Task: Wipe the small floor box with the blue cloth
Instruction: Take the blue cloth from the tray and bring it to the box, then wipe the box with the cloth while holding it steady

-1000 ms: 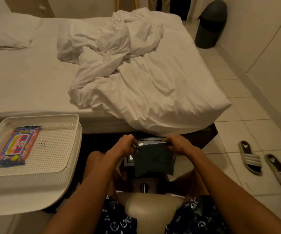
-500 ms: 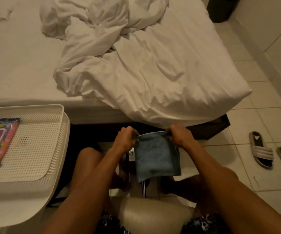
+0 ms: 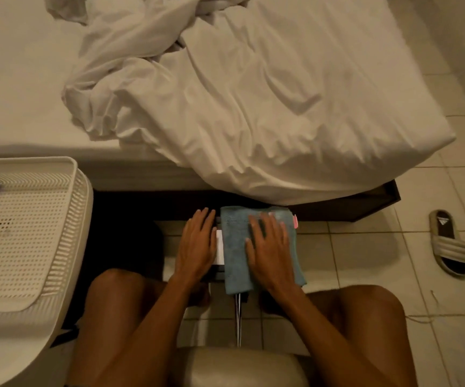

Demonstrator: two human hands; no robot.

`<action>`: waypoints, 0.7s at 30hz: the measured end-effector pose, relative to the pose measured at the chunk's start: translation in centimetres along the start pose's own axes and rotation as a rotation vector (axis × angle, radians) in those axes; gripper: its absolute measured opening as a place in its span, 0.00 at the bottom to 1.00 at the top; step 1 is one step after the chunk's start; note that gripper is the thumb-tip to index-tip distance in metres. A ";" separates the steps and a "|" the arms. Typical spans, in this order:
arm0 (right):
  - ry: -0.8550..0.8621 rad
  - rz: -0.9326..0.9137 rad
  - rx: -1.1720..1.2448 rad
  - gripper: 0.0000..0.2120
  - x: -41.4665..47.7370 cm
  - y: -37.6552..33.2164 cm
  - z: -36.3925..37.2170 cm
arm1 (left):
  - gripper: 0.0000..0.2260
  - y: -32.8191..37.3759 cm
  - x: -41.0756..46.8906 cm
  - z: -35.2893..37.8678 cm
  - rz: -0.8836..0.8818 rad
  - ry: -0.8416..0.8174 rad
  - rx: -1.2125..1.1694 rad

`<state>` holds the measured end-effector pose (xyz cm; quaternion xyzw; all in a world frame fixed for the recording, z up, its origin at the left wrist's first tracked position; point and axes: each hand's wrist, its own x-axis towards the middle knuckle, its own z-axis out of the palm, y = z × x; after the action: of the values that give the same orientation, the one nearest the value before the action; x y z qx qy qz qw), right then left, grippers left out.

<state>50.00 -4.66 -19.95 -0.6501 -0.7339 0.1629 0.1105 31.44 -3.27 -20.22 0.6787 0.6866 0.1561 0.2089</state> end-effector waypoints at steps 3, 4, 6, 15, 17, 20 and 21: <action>-0.072 -0.068 0.036 0.29 -0.6 -2.1 2.3 | 0.24 -1.6 -1.5 1.6 0.038 -0.112 0.046; -0.086 -0.069 0.037 0.29 -0.4 -2.6 3.0 | 0.24 -2.1 -1.7 2.0 0.045 -0.121 0.055; -0.081 -0.063 0.021 0.30 0.1 -3.2 4.0 | 0.25 -2.6 -1.8 2.6 0.064 -0.100 0.073; -0.025 0.049 -0.003 0.32 -0.5 -0.6 4.4 | 0.26 -3.1 -2.2 4.8 0.069 -0.019 0.137; -0.030 0.090 0.004 0.32 -1.6 -0.1 4.5 | 0.27 -2.9 -2.2 4.6 0.066 -0.012 0.152; -0.027 0.111 0.004 0.31 -3.4 0.3 4.8 | 0.28 -2.0 -2.2 4.8 0.145 -0.020 0.189; -0.016 0.107 -0.011 0.30 -3.6 0.2 5.0 | 0.28 -1.7 -2.0 5.0 0.170 -0.031 0.174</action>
<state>48.78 -8.66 -24.48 -0.6877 -0.6998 0.1699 0.0922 32.45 -5.64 -25.21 0.7523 0.6343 0.1024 0.1458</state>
